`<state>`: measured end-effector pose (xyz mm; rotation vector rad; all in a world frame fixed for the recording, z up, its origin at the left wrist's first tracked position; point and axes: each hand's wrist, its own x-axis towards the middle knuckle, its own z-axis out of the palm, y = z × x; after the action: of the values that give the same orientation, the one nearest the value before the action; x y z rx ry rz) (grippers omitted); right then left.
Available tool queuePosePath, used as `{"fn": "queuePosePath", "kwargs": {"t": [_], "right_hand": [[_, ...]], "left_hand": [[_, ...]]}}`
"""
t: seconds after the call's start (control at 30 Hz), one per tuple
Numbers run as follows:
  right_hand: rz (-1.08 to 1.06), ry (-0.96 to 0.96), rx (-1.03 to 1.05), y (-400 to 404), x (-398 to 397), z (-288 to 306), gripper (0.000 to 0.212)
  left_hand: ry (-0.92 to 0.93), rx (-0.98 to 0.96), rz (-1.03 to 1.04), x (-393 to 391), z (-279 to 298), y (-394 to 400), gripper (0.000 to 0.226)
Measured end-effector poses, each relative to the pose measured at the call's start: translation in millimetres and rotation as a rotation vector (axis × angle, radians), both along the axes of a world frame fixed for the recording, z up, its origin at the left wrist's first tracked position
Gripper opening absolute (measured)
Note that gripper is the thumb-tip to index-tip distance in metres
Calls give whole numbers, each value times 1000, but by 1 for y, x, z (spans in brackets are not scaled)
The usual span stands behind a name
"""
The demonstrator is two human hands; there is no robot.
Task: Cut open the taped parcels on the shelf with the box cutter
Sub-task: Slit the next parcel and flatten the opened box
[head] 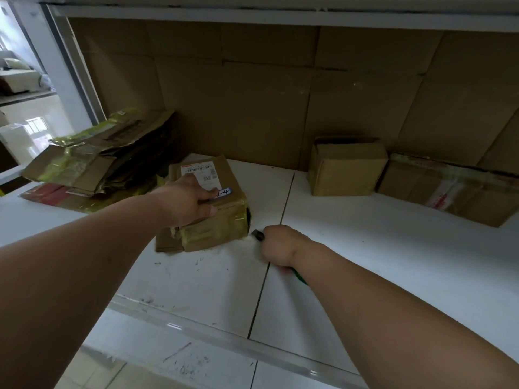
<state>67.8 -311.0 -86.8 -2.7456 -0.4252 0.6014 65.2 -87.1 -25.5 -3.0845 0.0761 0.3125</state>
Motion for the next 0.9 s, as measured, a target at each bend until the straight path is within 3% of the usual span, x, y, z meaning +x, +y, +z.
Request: {"fn": "queuePosePath", "kwargs": {"t": [0.1, 0.27, 0.43, 0.6, 0.73, 0.9], "right_hand": [[-95, -40, 137, -15, 0, -3, 10], [-142, -23, 283, -17, 0, -4, 41], [-154, -90, 128, -15, 13, 1, 43], [-91, -166, -76, -20, 22, -3, 11], [-96, -268, -151, -23, 22, -12, 31], [-76, -281, 25, -7, 27, -11, 49]], "left_hand": [[-1, -7, 0, 1, 0, -1, 58], [-14, -22, 16, -1, -1, -2, 58], [-26, -27, 27, -4, -3, -4, 57], [-14, -33, 29, -3, -4, -2, 55], [-11, -35, 29, -2, -6, 0, 54], [-21, -10, 12, -3, -7, -1, 56]]}}
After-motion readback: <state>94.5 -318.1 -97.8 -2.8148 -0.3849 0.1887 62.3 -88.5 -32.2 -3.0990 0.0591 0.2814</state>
